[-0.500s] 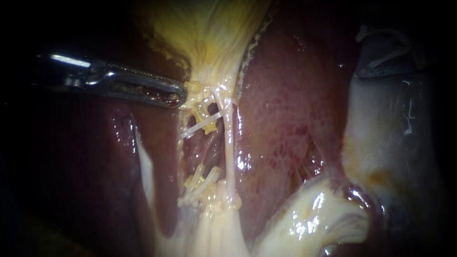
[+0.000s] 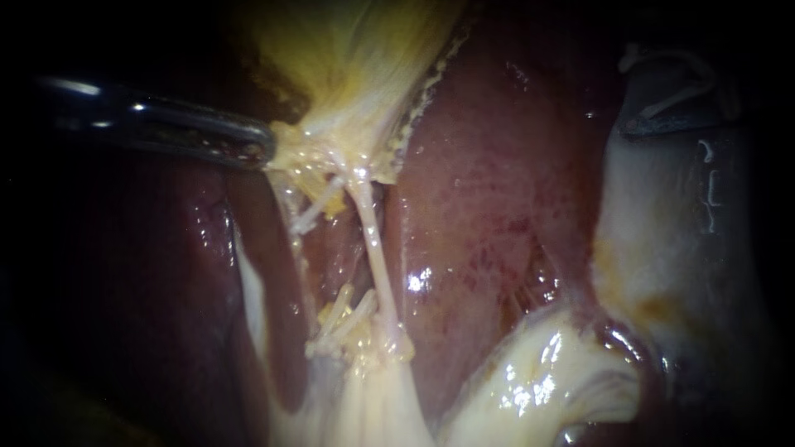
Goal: Clipping first clip right tube
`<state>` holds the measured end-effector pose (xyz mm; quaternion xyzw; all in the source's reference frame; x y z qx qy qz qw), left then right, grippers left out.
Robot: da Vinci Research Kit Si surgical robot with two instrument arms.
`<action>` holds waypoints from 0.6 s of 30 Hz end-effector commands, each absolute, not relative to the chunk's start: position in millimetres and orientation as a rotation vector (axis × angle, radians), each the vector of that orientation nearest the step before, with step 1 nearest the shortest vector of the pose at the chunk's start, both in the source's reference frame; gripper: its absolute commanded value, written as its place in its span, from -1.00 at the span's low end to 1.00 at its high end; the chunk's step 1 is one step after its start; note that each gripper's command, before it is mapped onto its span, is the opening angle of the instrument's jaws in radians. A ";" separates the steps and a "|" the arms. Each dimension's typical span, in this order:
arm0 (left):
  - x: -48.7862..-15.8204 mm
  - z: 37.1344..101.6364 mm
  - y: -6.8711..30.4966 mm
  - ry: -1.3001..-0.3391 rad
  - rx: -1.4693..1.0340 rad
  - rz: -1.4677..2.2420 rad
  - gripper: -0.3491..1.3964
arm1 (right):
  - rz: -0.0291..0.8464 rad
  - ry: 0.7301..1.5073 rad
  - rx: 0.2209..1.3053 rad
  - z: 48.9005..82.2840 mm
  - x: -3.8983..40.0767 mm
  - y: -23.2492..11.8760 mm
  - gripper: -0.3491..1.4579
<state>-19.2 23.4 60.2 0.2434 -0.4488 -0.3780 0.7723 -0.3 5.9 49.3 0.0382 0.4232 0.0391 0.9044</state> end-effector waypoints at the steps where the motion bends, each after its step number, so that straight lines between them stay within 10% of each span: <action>1: -19.1 60.0 23.6 -0.974 0.527 -0.823 -1.00 | 0.081 0.874 0.079 49.3 -0.3 5.9 -0.06; 18: -19.5 59.8 23.3 -0.973 0.520 -0.829 -1.00 | 0.125 0.978 0.227 49.1 3.3 3.0 -0.06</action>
